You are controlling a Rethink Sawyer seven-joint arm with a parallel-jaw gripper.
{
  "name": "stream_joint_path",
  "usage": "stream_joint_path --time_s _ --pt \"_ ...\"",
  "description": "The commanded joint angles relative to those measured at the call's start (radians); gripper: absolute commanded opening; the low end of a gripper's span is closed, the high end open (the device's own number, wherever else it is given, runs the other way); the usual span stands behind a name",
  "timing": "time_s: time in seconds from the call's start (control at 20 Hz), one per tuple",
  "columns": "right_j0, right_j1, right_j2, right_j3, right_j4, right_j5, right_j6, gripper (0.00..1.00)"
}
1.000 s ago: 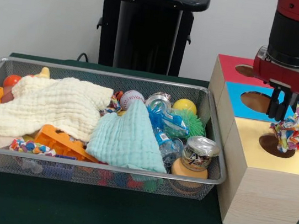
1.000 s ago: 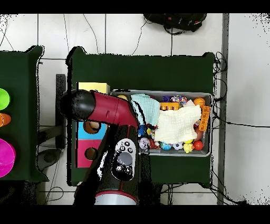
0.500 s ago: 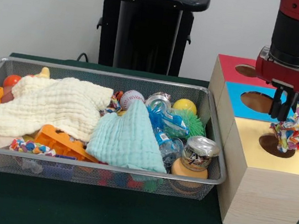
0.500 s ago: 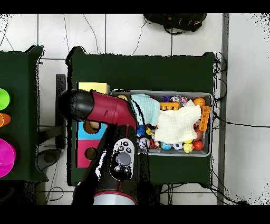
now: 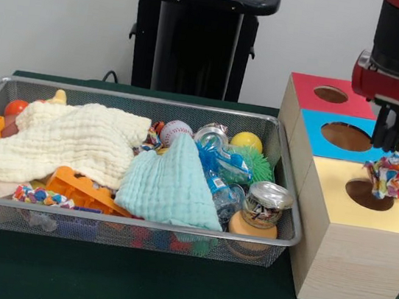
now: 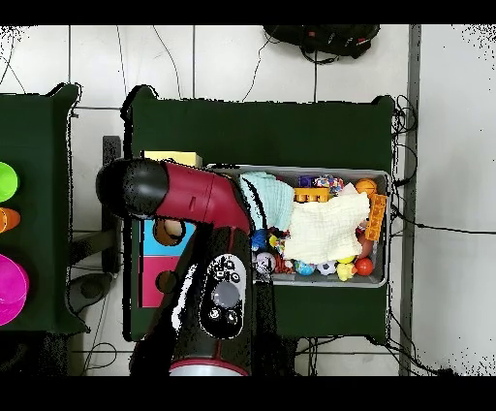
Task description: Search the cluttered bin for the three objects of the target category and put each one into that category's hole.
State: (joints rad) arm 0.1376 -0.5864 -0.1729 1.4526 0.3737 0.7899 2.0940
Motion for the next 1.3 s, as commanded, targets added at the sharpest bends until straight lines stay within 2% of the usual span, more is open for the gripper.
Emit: stream_joint_path --time_s 0.05,0.3,1.0,1.3 --pt "-0.017 -0.067 0.003 -0.083 -0.005 0.276 0.239 0.00" --pt "-0.017 -0.071 0.012 -0.036 0.015 0.220 0.225 0.00" --pt "-0.015 -0.052 0.010 -0.059 0.014 0.218 0.245 0.00" --pt "0.003 -0.030 0.009 -0.048 0.011 0.166 0.255 0.00"
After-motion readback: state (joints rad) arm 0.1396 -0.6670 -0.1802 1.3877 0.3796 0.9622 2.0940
